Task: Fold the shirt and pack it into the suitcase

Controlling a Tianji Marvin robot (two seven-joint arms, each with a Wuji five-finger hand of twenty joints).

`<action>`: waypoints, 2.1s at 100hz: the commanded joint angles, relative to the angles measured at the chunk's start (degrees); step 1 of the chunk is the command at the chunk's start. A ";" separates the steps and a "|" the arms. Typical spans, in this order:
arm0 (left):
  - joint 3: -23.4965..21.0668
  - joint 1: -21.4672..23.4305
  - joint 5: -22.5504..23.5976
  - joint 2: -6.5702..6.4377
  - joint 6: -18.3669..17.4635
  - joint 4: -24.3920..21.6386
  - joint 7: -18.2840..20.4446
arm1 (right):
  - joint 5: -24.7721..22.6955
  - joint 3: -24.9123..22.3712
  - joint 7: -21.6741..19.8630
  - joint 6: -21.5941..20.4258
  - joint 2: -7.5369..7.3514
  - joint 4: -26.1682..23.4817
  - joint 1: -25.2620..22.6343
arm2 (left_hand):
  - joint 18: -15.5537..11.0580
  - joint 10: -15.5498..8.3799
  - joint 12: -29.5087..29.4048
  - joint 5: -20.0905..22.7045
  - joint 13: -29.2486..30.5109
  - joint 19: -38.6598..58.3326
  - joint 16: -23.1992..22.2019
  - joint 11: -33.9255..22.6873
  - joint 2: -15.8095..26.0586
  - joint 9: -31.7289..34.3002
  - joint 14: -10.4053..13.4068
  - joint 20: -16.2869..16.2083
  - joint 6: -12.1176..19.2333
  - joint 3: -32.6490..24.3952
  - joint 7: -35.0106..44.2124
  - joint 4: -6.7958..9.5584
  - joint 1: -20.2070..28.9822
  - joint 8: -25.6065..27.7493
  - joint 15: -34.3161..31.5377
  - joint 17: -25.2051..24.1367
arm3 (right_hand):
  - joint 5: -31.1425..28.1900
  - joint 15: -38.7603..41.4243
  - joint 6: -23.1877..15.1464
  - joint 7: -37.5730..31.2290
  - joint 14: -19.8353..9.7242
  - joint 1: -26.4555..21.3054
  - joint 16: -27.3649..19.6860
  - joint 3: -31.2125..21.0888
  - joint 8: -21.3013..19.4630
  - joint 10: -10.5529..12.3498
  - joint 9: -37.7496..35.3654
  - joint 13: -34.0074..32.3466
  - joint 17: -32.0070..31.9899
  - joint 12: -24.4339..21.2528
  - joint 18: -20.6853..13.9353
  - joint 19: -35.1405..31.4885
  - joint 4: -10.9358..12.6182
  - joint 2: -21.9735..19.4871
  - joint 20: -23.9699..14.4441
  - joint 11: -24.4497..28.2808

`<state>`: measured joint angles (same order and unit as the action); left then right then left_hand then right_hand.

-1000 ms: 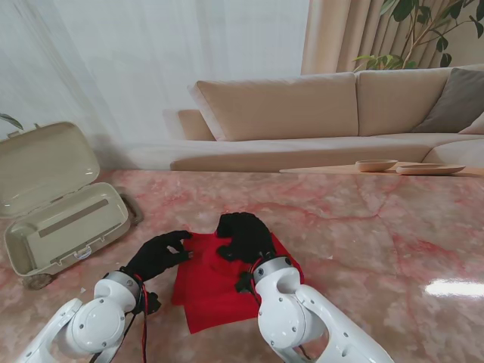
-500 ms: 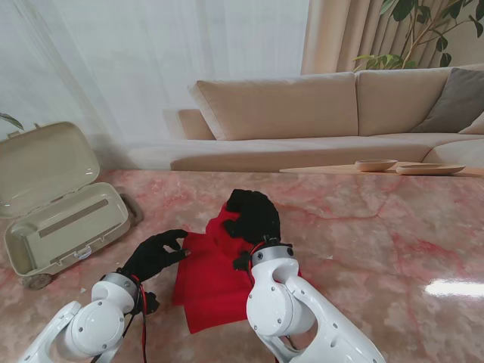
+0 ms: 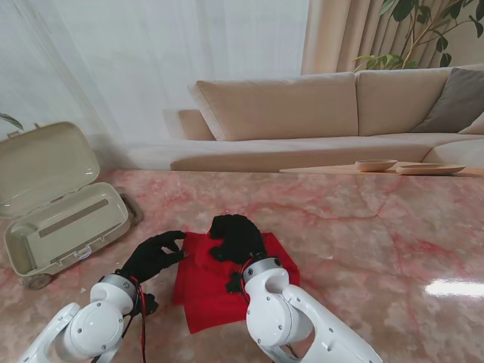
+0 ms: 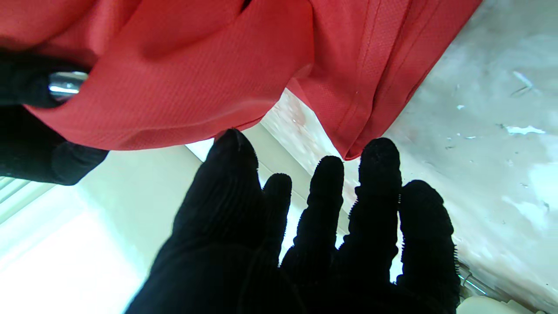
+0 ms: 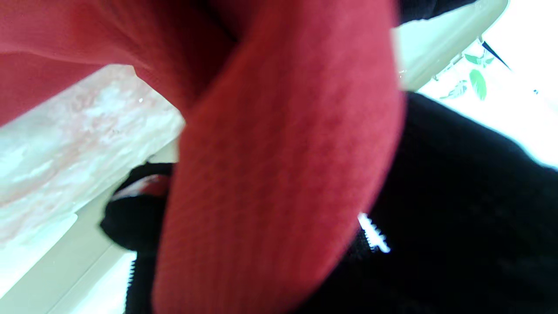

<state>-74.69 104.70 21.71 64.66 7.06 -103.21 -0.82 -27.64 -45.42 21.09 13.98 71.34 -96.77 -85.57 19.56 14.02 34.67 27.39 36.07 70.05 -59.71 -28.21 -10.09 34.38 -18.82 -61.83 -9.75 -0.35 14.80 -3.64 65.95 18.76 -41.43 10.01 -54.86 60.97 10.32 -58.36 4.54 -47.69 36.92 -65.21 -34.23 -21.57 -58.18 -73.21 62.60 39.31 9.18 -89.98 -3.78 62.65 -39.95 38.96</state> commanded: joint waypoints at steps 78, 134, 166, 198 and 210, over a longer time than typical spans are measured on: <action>-0.26 0.41 -1.06 -0.33 -0.41 0.10 2.30 | 5.66 -3.94 -12.42 -4.58 -3.47 -3.25 -3.45 | 1.69 1.32 -4.59 -5.12 -0.71 -0.83 7.50 4.40 2.81 -2.00 -3.48 0.76 4.53 1.68 -3.12 1.20 -0.59 -2.01 5.87 -0.11 | 1.16 -16.26 3.78 30.30 13.94 19.33 1.86 26.81 -10.77 -1.49 12.66 14.55 -22.47 -8.29 11.41 7.94 1.54 -30.50 -6.10 -8.79; 1.61 -1.67 -0.70 -1.23 0.87 1.17 6.38 | 0.41 -13.22 -12.72 -3.02 -4.80 -4.46 -7.39 | 3.63 1.57 -7.41 -6.43 0.04 -1.22 11.81 7.50 1.25 -3.89 -4.99 2.81 4.10 1.78 -5.00 1.13 -4.49 -2.97 6.86 1.43 | 0.58 -16.49 3.30 29.84 13.77 16.28 1.85 25.64 -11.31 -1.21 12.31 15.36 -23.58 -7.94 11.57 7.83 2.05 -29.01 -6.79 -8.63; 4.52 -5.03 0.44 -1.61 1.83 3.50 7.90 | -1.32 -18.28 -11.63 -2.55 -4.98 -3.45 -10.07 | 2.09 0.88 -5.94 -4.54 1.71 2.83 9.94 4.22 -0.22 -3.25 -3.33 1.41 0.75 1.25 -3.50 1.38 -0.98 -1.95 3.27 3.42 | 0.44 -16.08 3.40 29.81 13.85 15.92 2.08 24.74 -11.40 -1.26 12.02 15.25 -23.51 -7.86 11.52 7.48 1.89 -28.41 -7.03 -8.67; 7.48 -7.79 1.15 -1.26 3.60 5.65 6.60 | -2.23 -21.11 -11.95 -1.84 -5.24 -1.46 -11.21 | -0.54 -0.70 16.60 3.52 6.46 8.23 2.34 -4.31 -8.03 2.51 0.78 -1.16 -4.41 -2.92 5.31 0.78 7.31 1.50 -4.88 7.91 | 0.36 -15.67 3.39 29.71 13.62 14.75 2.31 23.49 -11.51 -1.19 11.97 15.65 -23.63 -7.68 11.33 7.19 1.81 -27.00 -7.21 -8.50; 8.28 -8.64 1.01 -1.25 3.63 6.42 6.76 | -1.98 -21.31 -11.81 -1.77 -5.18 -0.66 -11.28 | -0.63 -2.75 26.55 3.99 8.54 9.74 -0.13 -2.11 -12.90 8.06 2.04 -1.65 -3.36 -8.93 13.75 -0.59 7.96 6.36 -7.99 9.47 | 0.37 -15.86 3.35 29.70 13.65 14.72 2.27 23.08 -11.53 -1.10 12.00 16.06 -23.93 -7.64 11.34 7.43 1.73 -26.86 -7.15 -8.44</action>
<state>-66.82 96.30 22.79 63.14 10.53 -97.39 5.65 -30.08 -66.61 10.01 11.67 66.24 -98.49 -96.14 20.03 13.64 56.78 30.41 42.43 76.17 -58.16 -31.09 -20.28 39.06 -18.94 -61.78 -13.29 -6.55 24.36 -2.96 70.28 22.54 -45.92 18.18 -54.92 44.34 13.94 -28.67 17.64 -32.18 38.87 -41.12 -44.85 -22.57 -46.80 -58.61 38.58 31.59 20.81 -81.98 -3.16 34.54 -45.66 30.53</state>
